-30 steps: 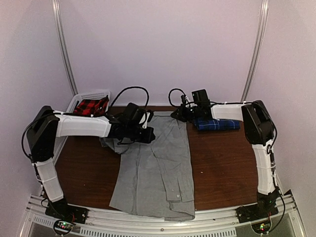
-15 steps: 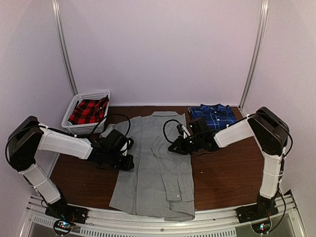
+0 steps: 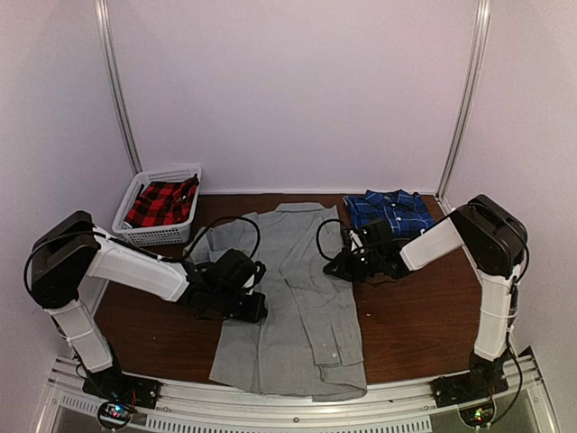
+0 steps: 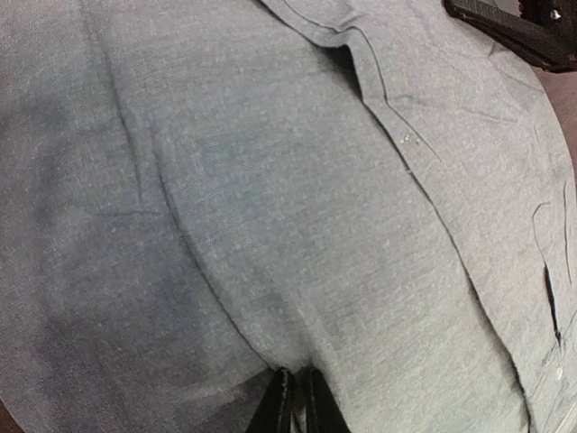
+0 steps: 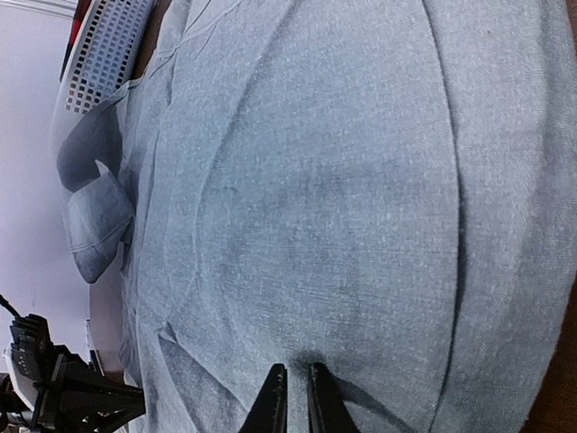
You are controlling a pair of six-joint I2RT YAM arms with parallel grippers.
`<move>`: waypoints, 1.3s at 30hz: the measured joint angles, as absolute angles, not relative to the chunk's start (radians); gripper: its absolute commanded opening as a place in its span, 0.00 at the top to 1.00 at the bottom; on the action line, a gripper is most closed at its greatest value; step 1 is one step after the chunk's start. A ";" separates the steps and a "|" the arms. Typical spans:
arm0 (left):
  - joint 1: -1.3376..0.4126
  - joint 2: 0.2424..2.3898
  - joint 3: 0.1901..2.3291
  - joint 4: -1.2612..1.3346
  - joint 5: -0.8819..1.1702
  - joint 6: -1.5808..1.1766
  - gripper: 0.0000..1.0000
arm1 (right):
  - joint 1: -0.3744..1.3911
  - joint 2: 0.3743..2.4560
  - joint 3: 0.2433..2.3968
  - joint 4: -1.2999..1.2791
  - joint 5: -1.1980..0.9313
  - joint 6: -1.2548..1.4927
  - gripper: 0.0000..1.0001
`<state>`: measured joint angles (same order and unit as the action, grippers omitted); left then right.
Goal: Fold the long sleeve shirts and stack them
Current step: Adjust the sleeve of the 1/3-folded shirt.
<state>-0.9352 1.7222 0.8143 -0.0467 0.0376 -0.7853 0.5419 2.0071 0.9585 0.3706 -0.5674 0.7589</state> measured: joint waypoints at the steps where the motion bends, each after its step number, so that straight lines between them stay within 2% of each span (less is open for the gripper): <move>1: -0.944 1.728 0.819 -0.045 0.037 -0.789 0.92 | 0.533 2.007 0.960 0.368 -0.567 0.753 0.90; 11: -0.968 1.737 0.830 -0.041 0.031 -0.822 0.91 | 0.509 2.011 1.028 0.257 -0.538 0.659 0.90; 15: -0.969 1.705 0.848 -0.118 -0.019 -0.821 0.86 | 0.510 2.008 1.040 0.226 -0.531 0.642 0.89; 21: -0.950 1.556 0.922 -0.232 -0.131 -0.810 0.72 | 0.520 1.957 1.043 0.144 -0.503 0.615 0.86; 28: -0.791 1.401 0.937 -0.282 -0.221 -0.790 0.58 | 0.533 1.780 1.044 0.083 -0.463 0.594 0.75; 34: -0.639 1.401 0.955 -0.319 -0.244 -0.734 0.56 | 0.543 1.648 1.045 0.053 -0.423 0.585 0.70; 39: -0.600 1.493 1.043 -0.334 -0.240 -0.700 0.54 | 0.547 1.557 1.045 0.025 -0.402 0.582 0.68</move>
<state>-0.6003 1.4929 1.0428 -0.3340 -0.2401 -0.6998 0.5468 1.5574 1.0447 0.0250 -0.4015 0.5816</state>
